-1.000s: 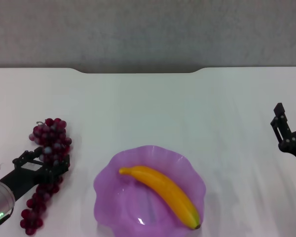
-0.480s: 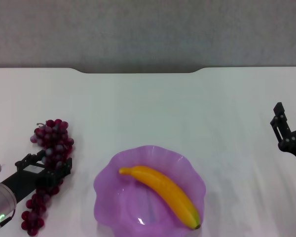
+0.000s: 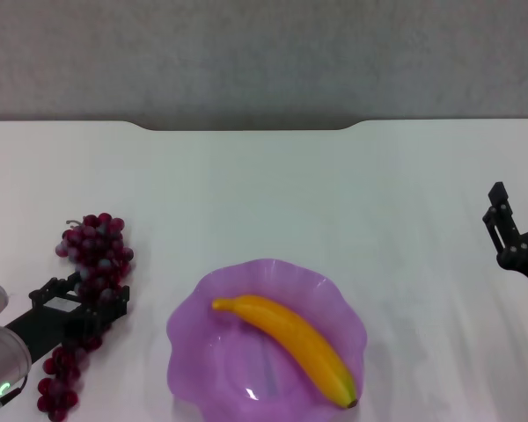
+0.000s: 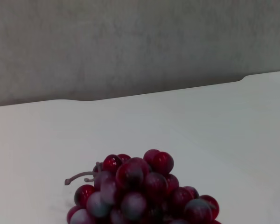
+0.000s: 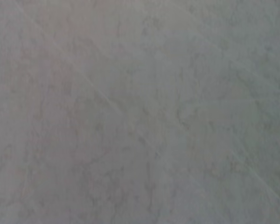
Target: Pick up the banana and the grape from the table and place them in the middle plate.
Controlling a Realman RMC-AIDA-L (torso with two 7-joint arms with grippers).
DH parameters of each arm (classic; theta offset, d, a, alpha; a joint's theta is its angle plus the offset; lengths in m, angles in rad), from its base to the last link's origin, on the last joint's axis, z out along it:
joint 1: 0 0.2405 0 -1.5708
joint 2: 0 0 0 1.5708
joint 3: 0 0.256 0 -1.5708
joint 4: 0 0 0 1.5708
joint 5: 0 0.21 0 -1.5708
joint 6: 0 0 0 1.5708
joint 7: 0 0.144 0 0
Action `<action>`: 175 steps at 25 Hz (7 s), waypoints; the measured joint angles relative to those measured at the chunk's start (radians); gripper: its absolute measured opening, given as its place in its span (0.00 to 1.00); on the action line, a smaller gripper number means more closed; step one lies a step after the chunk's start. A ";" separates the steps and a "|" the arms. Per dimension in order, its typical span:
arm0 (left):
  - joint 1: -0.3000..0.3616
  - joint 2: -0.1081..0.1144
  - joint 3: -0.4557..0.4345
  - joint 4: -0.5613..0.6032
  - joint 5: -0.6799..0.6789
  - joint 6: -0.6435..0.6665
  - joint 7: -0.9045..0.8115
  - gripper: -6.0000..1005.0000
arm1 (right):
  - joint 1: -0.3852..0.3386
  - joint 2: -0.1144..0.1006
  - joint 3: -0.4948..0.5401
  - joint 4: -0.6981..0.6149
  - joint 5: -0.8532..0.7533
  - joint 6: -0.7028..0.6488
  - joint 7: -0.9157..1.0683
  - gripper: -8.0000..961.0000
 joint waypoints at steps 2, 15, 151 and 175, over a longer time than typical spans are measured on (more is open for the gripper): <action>-0.002 0.000 -0.001 0.000 0.000 -0.004 0.000 0.87 | 0.001 0.000 0.000 0.000 0.000 0.000 0.000 0.69; -0.009 0.004 -0.008 -0.006 -0.007 -0.045 0.000 0.84 | 0.014 0.000 -0.009 0.004 0.000 -0.013 0.001 0.68; 0.049 0.082 0.002 -0.011 -0.104 0.835 -0.113 0.25 | 0.023 0.005 -0.012 0.038 0.000 -0.050 0.001 0.64; -0.123 0.010 0.003 0.000 0.331 0.829 -0.018 0.25 | 0.046 0.005 -0.012 0.041 0.000 -0.064 0.001 0.64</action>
